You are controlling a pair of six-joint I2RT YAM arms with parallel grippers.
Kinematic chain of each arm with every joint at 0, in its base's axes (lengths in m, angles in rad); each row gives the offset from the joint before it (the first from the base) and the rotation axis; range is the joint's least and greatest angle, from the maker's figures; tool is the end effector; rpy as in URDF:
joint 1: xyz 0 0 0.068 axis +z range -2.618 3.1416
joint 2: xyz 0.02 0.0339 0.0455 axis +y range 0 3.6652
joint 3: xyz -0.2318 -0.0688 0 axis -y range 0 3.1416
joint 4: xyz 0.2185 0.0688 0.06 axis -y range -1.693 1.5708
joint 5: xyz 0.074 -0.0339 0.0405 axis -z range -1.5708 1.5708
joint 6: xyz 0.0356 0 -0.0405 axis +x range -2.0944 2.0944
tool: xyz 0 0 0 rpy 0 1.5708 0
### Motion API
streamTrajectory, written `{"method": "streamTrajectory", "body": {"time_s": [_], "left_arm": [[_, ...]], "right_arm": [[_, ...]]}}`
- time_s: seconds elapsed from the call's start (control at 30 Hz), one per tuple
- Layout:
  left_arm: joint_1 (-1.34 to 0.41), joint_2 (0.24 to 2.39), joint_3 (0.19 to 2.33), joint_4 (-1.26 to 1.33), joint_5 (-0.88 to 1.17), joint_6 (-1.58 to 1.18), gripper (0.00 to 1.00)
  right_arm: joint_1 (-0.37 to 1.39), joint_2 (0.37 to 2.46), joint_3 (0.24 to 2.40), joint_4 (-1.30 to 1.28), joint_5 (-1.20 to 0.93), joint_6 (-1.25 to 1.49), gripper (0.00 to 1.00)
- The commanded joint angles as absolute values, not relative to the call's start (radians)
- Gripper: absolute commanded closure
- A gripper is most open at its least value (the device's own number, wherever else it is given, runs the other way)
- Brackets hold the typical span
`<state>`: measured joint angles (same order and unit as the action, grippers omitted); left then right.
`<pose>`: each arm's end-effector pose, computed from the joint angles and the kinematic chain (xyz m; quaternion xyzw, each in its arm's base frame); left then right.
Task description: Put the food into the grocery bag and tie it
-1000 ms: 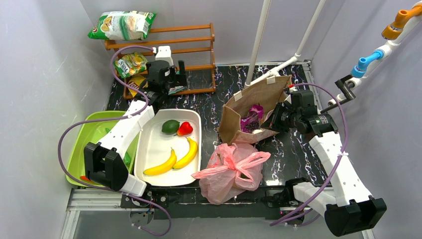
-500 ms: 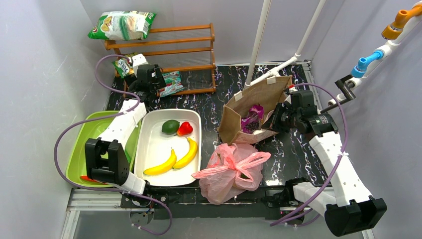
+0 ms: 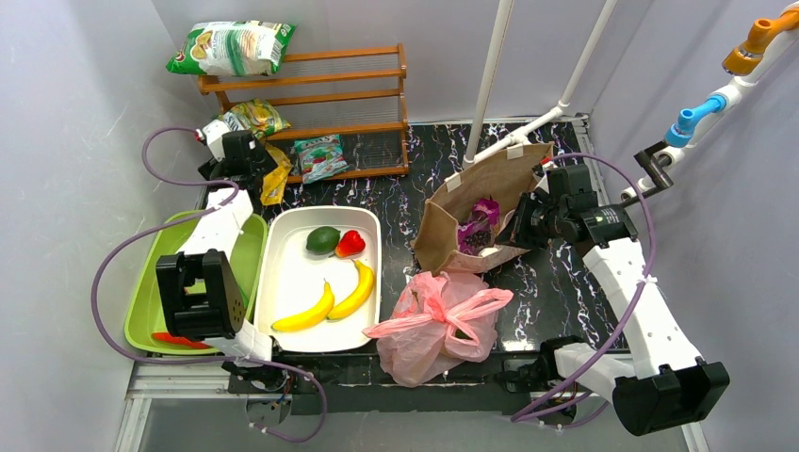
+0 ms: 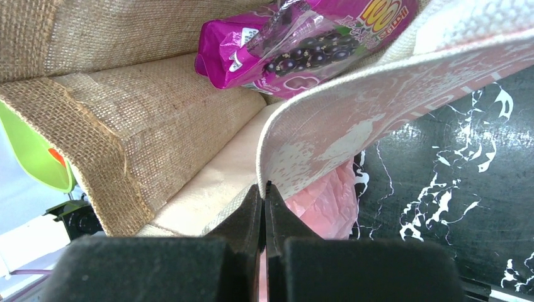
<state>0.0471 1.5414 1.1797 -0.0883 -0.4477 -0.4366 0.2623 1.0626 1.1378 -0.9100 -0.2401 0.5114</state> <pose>0.3332 0.0311 0.2779 -0.3124 0.7736 0.0842 0.5449 0.1847 0.0583 0.3118 0.0723 0.9245 0.2382 0.2886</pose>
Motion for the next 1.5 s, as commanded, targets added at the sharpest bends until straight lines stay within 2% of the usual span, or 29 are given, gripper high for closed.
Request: {"method": "streamTrajectory", "body": {"time_s": [0.0, 0.27, 0.67, 1.47], "left_arm": [[0.082, 1.585, 1.176, -0.107, -0.433, -0.573, 0.02], [0.132, 1.684, 1.214, -0.093, -0.401, -0.719, 0.02], [0.173, 1.824, 1.321, -0.109, -0.402, -0.758, 0.05], [0.178, 1.942, 1.343, -0.098, -0.304, -0.856, 0.07]], "right_arm": [[0.265, 1.063, 1.179, -0.948, -0.254, 0.482, 0.99], [0.265, 1.004, 1.162, -0.953, -0.215, 0.511, 0.99], [0.265, 0.908, 1.114, -0.937, -0.145, 0.536, 0.99], [0.265, 0.939, 1.11, -0.924, -0.13, 0.519, 0.99]]}}
